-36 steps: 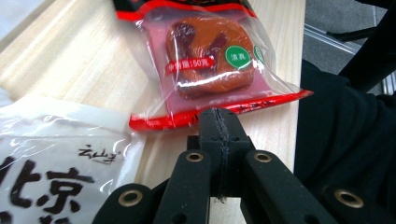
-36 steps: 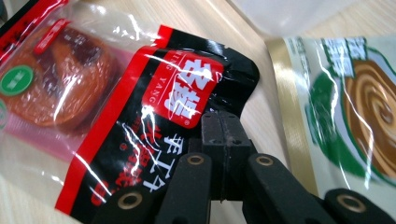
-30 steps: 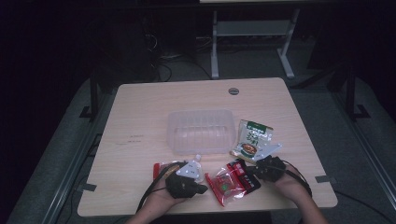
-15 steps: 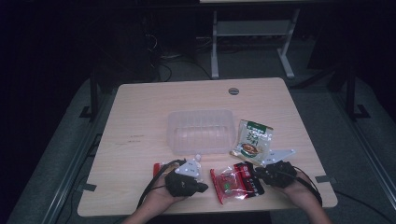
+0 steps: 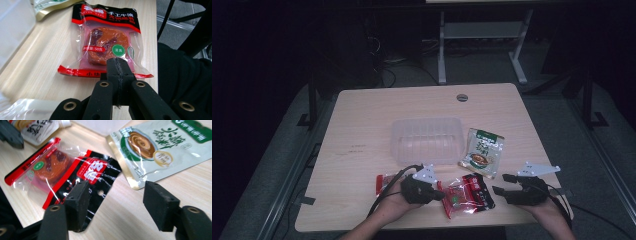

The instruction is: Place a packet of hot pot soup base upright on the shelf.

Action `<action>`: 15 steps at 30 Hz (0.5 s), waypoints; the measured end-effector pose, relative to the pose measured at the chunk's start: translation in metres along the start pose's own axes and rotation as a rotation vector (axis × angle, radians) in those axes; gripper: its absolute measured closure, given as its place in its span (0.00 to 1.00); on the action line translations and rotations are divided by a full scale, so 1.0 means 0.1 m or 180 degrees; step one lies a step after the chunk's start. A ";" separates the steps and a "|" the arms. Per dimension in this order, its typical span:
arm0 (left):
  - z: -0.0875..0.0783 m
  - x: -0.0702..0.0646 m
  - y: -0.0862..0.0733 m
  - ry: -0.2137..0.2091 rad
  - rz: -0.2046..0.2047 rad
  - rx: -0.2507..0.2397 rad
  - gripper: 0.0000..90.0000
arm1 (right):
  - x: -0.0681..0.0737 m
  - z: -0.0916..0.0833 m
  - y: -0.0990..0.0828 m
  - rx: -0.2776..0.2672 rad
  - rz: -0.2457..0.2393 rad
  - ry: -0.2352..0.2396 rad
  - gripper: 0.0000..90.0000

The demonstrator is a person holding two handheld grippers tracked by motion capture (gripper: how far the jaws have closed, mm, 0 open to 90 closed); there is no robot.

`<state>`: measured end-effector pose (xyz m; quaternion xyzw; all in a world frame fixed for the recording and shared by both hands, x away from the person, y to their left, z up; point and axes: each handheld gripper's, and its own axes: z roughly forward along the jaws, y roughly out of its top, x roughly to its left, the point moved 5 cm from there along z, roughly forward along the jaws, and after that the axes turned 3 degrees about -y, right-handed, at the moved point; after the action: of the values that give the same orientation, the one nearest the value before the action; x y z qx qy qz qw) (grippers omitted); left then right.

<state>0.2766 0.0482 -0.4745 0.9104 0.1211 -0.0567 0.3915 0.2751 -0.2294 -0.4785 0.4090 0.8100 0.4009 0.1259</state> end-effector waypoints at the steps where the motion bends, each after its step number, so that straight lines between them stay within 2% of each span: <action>1: 0.00 0.00 0.00 0.0000 0.0000 0.0000 1.00 | 0.00 -0.01 -0.01 -0.0011 0.0017 -0.0008 0.40; 7: 0.11 0.00 0.00 -0.0014 0.0086 0.0083 1.00 | 0.01 -0.07 -0.10 0.0029 0.0016 -0.0113 0.36; 15: 0.16 0.04 -0.04 0.0027 0.0090 0.0216 1.00 | 0.00 -0.10 -0.15 0.0057 0.0068 -0.0165 0.34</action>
<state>0.2788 0.0396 -0.4890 0.9250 0.1079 -0.0514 0.3606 0.2615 -0.2398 -0.4838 0.4290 0.8056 0.3843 0.1389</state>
